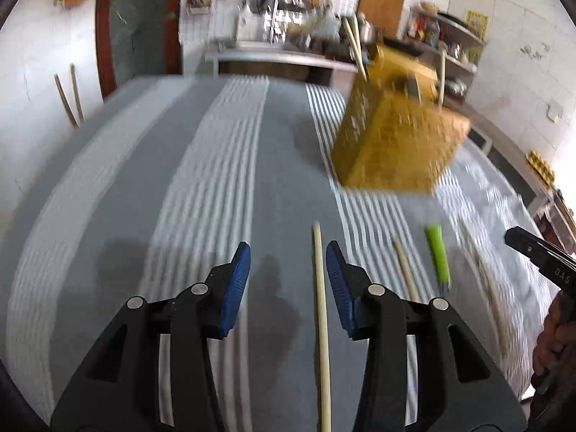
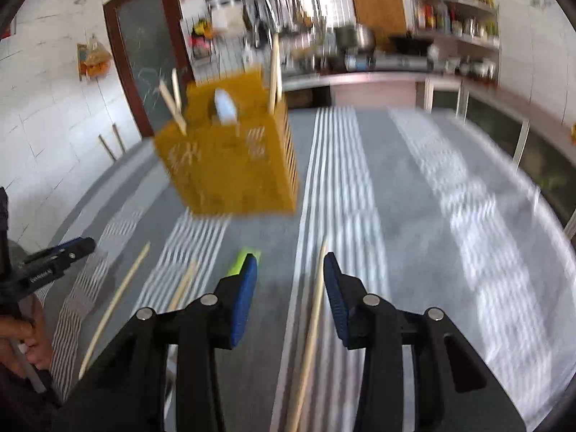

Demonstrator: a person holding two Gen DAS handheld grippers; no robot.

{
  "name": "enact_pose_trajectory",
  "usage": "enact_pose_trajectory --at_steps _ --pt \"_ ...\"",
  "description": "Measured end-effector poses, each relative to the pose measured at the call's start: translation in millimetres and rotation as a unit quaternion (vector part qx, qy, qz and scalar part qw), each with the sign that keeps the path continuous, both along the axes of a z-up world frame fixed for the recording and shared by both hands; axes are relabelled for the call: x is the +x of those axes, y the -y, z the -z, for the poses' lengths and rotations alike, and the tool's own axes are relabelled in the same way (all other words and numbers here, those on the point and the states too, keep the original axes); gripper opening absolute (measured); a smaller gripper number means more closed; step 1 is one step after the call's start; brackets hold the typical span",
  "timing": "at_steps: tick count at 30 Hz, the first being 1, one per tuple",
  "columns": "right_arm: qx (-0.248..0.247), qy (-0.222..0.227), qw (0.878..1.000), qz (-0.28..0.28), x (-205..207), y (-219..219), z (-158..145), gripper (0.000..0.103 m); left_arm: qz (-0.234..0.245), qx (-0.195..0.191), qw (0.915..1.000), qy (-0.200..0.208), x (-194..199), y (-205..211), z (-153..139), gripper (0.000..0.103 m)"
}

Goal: Organize utensils
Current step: 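Move both tools back down toward the remaining utensils, then grasp a wooden chopstick with the left tool while the right tool grasps the green-handled utensil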

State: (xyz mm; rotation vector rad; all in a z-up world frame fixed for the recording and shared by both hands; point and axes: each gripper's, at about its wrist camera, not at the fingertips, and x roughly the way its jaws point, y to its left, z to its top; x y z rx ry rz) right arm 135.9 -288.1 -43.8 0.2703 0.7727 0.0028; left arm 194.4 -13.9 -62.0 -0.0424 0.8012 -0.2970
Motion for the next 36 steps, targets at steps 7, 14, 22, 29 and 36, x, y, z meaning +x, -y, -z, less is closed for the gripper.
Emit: enact_pose_trajectory --at_steps 7,14,22,29,36 --pt "-0.004 -0.016 1.0 -0.015 -3.3 -13.6 18.7 0.039 0.035 0.01 0.9989 -0.029 -5.0 14.9 18.7 0.042" --pt "-0.022 -0.032 0.999 -0.027 13.8 -28.9 17.8 0.039 0.055 0.053 0.9949 -0.066 23.9 40.6 23.9 0.039" --pt "-0.028 -0.057 0.998 -0.031 28.6 -36.8 26.0 0.039 0.076 0.085 0.9884 -0.1 46.3 50.2 33.6 0.014" --pt "-0.012 -0.086 0.996 -0.032 51.9 -43.0 34.1 0.039 0.07 0.081 0.9891 -0.1 54.0 56.4 38.4 0.004" --pt "-0.007 -0.114 0.992 -0.053 74.6 -63.2 37.1 0.038 0.077 0.069 0.9891 -0.105 60.4 57.2 38.2 0.004"
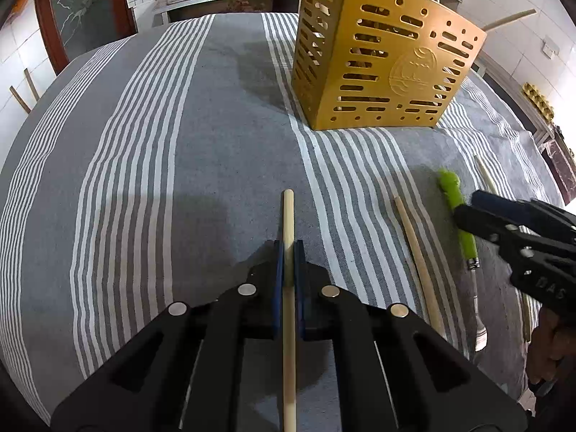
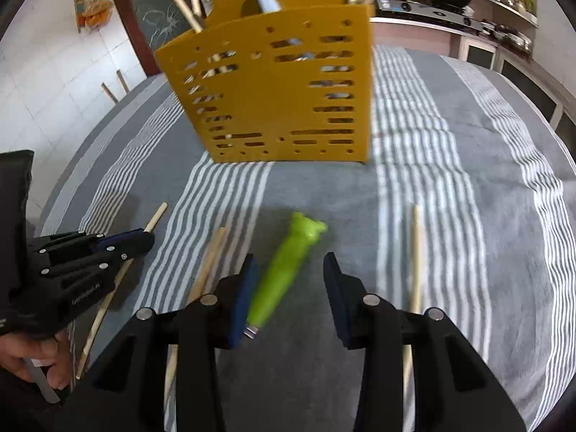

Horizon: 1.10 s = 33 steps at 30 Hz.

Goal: Organize utensils
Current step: 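Grasp a wooden chopstick with the left tool while the right tool grasps the green-handled utensil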

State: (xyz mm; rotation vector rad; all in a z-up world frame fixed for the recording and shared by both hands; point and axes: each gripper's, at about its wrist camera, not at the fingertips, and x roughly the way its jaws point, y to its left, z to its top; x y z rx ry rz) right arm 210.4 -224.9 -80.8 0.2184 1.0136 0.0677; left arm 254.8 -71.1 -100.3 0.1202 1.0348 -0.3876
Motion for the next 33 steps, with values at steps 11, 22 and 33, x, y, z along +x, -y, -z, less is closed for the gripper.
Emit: enact_pose_trajectory --at_steps 11,22,33 --pt "-0.01 -0.027 1.0 0.004 24.6 -8.4 12.7 0.02 -0.003 -0.008 1.0 0.002 8.1 -4.4 -1.2 0.004" --pt "-0.002 0.026 1.0 0.011 -1.0 7.0 -16.2 0.016 -0.026 -0.037 0.9986 0.027 1.9 -12.6 -22.5 0.004" --pt "-0.016 0.146 0.989 -0.002 -50.6 5.9 -78.0 0.016 -0.048 -0.09 0.9896 0.101 -22.4 -18.6 -75.8 0.004"
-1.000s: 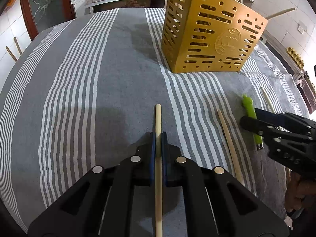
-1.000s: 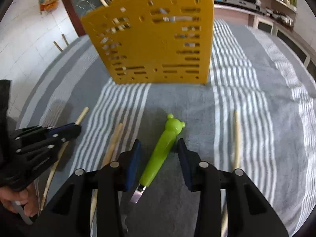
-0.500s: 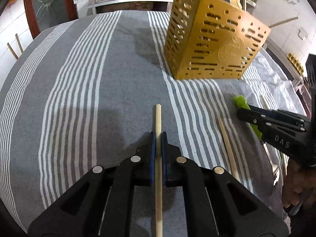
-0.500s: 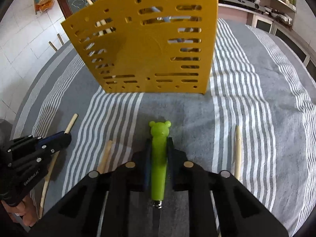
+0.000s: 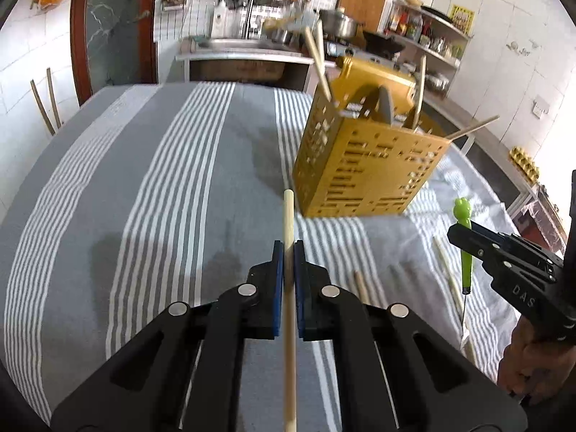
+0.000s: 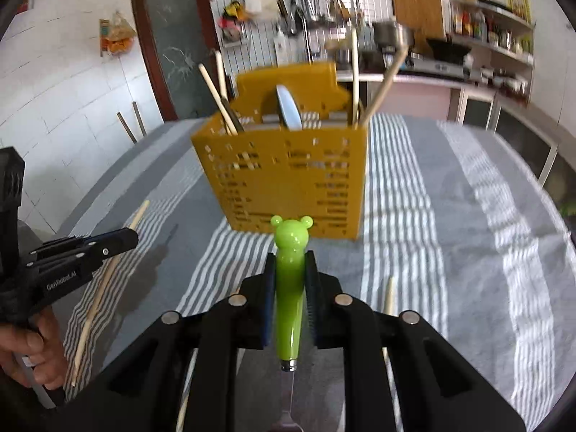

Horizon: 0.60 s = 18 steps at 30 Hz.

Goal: Organize utensils
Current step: 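Grasp a wooden chopstick with the left tool while the right tool grasps the green-handled utensil, then lift and carry the chopstick and green-handled utensil over the caddy with both tools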

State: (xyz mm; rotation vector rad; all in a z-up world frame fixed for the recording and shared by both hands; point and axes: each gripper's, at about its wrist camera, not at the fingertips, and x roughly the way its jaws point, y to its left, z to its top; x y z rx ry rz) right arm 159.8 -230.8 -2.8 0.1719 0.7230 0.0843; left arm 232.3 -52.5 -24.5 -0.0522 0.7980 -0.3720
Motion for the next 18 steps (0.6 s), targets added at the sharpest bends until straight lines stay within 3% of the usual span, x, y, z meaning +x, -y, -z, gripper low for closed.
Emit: enact_pose_trajectory --at_steps 10,18 --pt "-0.003 0.051 0.999 0.0 -17.8 12.7 -21.3 0.016 -0.008 -0.034 0.9987 0.038 -19.7 -1.8 -28.7 0.005" --pt "-0.003 0.07 0.998 -0.005 -29.0 14.6 -29.0 0.016 -0.013 -0.034 0.998 0.052 -29.4 -0.2 -37.4 0.005"
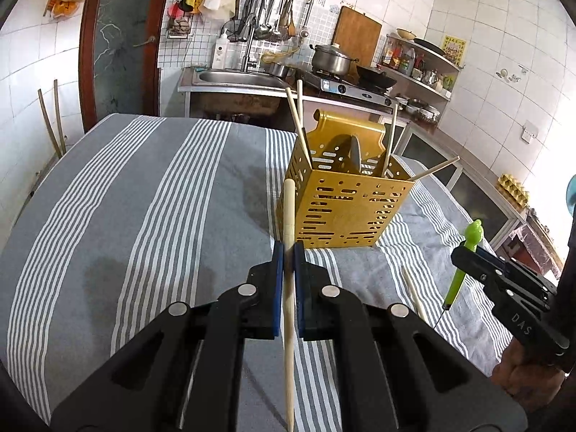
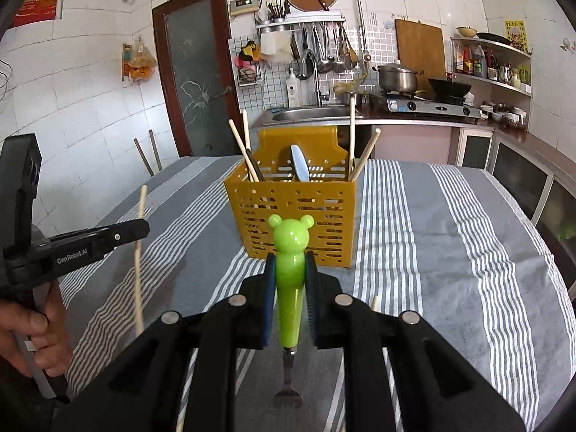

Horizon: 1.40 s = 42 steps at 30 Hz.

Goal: Organize utensils
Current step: 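Lift and carry the chopstick and green-handled utensil over the caddy with both tools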

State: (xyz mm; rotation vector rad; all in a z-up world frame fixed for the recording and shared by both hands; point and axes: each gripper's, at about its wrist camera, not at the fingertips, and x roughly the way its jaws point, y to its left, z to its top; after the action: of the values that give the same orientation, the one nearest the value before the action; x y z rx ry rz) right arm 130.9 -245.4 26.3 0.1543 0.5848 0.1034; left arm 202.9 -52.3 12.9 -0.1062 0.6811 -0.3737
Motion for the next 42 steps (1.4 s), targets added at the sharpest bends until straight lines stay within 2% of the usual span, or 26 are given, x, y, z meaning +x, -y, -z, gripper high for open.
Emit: enact_pose_trajectory --at_steps 6,15,28,42 --pt "-0.01 0.019 1.0 0.0 -5.1 1.5 -12.0 0.016 -0.002 0.004 0.9999 0.014 -6.8 -2.0 -8.1 0.005" --pt "-0.018 0.049 0.999 -0.005 -4.9 -1.7 -34.4 0.016 -0.005 0.009 0.9975 0.07 -16.1 0.3 -40.0 0.005" --pt "-0.038 0.092 0.995 0.002 4.5 5.2 -75.7 0.016 -0.011 0.021 0.9898 0.14 -7.3 16.5 -81.3 0.005" --pt "-0.044 0.146 0.988 0.004 29.3 15.1 -120.8 0.016 -0.023 0.014 0.979 0.202 14.0 27.3 -132.8 0.005"
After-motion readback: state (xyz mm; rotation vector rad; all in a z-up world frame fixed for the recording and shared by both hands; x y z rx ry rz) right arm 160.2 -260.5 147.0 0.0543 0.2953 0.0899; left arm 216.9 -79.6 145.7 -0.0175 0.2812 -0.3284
